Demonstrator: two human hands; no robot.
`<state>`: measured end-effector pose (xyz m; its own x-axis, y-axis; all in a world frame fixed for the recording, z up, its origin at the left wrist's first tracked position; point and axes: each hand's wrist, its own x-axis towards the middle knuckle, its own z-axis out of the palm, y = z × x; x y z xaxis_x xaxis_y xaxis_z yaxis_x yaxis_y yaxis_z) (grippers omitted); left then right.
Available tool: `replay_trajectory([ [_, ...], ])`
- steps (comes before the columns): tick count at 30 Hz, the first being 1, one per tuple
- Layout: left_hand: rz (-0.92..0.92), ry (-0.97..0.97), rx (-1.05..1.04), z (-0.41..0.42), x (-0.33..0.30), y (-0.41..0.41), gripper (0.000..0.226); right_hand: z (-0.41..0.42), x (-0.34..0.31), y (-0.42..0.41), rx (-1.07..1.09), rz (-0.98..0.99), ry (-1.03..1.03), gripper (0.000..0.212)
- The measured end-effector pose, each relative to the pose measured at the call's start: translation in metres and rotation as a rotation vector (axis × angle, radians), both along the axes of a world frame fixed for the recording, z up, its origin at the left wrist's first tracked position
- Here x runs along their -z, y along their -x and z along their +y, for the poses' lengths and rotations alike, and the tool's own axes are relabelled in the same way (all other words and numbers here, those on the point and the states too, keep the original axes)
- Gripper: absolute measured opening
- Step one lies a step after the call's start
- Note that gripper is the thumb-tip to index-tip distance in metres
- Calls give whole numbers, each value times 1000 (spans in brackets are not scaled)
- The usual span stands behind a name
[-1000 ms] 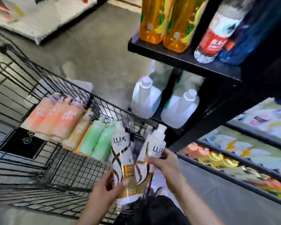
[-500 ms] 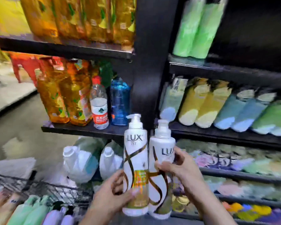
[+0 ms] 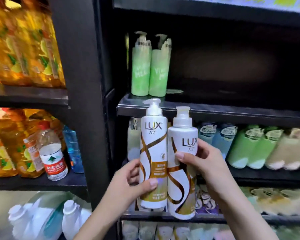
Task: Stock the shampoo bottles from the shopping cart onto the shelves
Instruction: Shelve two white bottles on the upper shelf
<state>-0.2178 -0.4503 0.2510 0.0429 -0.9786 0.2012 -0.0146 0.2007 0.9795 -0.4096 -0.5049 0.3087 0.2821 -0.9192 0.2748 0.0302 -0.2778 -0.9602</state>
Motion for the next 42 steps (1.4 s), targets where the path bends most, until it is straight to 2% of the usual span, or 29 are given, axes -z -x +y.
replay_trajectory([
  [6,-48,116,55,-39,-53,4,59,-21,-43,9,51,-96,133,45],
  [11,-109,216,62,-78,-111,12,51,-45,-92,13,138,-157,241,35],
  [16,-203,227,17,-123,-153,22,39,-73,-125,18,220,-176,333,24],
  [20,-329,214,-38,-156,-156,30,52,-90,-127,26,278,-142,343,26],
  [26,-291,172,-86,-207,-154,39,60,-107,-127,30,291,-154,317,25],
  [31,-312,151,-85,-232,-152,39,44,-120,-129,25,253,-148,302,25],
  [34,-357,157,-70,-245,-154,38,66,-128,-131,22,237,-154,299,25],
  [42,-217,158,-71,-266,-144,40,70,-158,-128,3,279,-148,335,26],
])
